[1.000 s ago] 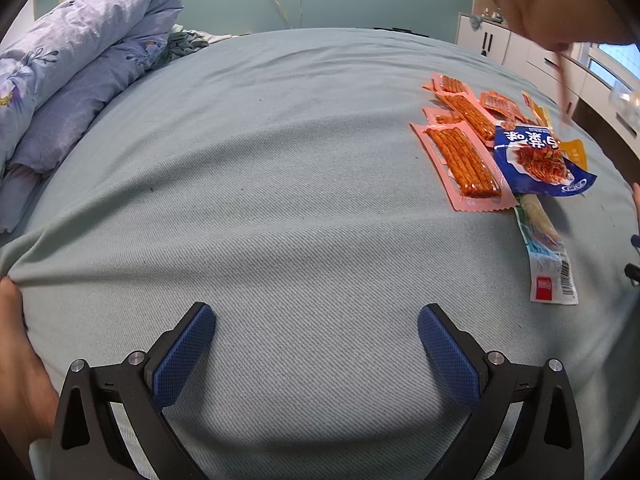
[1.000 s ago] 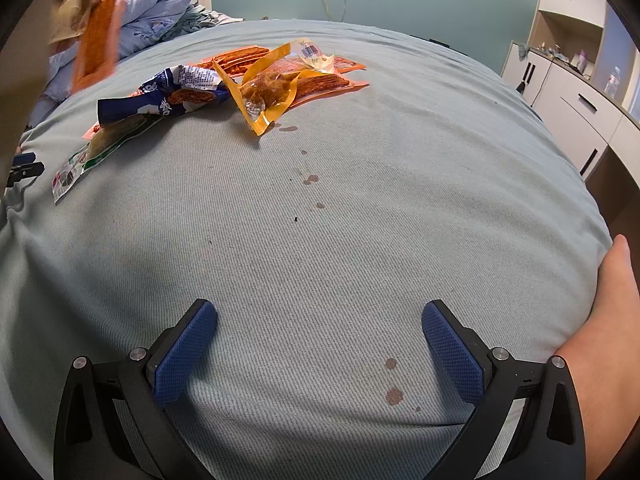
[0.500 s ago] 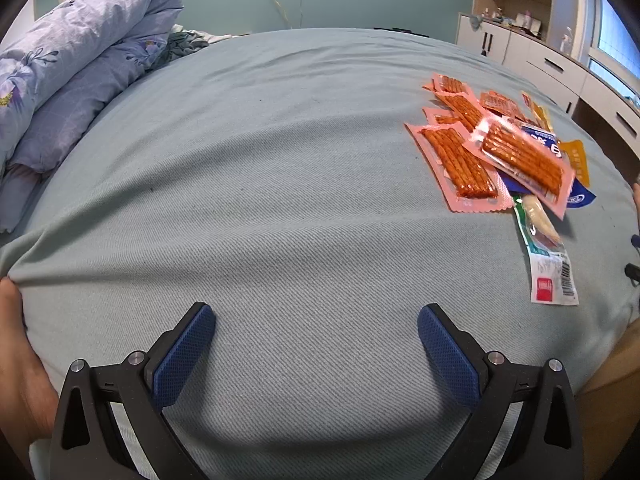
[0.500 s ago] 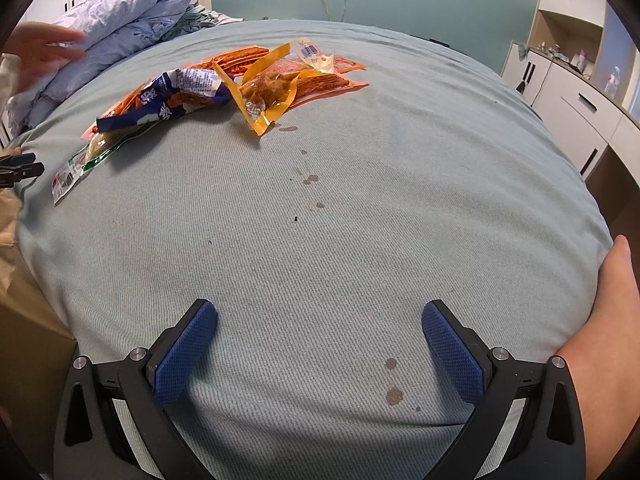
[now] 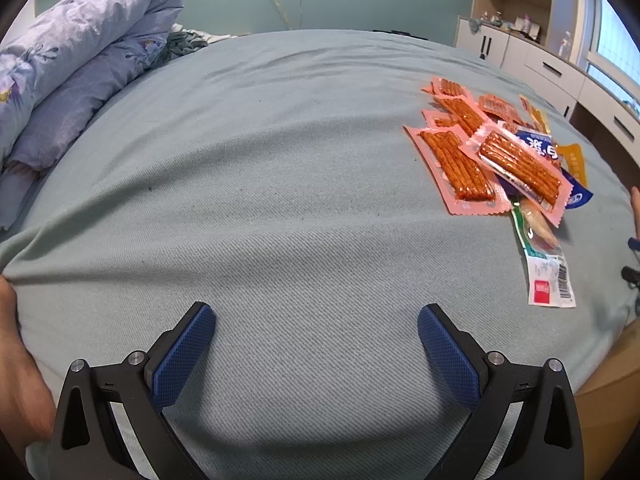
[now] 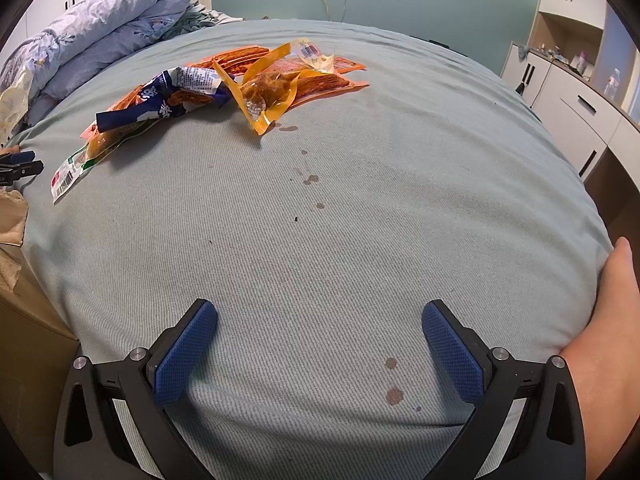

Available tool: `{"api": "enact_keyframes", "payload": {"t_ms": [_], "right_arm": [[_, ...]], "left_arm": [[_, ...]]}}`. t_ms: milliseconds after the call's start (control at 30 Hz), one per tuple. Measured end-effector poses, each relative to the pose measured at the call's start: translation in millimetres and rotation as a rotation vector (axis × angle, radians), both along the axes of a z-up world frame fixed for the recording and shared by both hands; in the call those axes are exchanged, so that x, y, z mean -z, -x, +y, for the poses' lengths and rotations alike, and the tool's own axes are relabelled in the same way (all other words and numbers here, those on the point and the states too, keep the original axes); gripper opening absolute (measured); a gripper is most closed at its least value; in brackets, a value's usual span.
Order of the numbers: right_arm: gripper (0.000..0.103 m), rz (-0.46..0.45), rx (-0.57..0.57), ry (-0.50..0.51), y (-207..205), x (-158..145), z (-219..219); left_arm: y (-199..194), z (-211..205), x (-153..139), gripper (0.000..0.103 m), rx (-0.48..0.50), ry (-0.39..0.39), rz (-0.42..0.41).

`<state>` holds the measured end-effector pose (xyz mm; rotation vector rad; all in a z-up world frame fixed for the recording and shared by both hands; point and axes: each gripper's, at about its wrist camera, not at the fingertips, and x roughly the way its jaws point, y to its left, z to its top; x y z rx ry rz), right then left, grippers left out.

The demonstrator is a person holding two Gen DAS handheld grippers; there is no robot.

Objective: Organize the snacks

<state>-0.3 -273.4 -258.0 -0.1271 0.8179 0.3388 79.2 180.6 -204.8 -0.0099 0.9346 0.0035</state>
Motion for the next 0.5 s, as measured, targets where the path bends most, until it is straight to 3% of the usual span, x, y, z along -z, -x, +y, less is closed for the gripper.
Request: {"api": "enact_keyframes", "payload": {"t_ms": [500], "right_arm": [[0.103,0.002,0.000,0.012,-0.9,0.5,-0.4]], "left_arm": [[1.7,-1.8,1.3,0.103,0.000,-0.014,-0.003]]}}
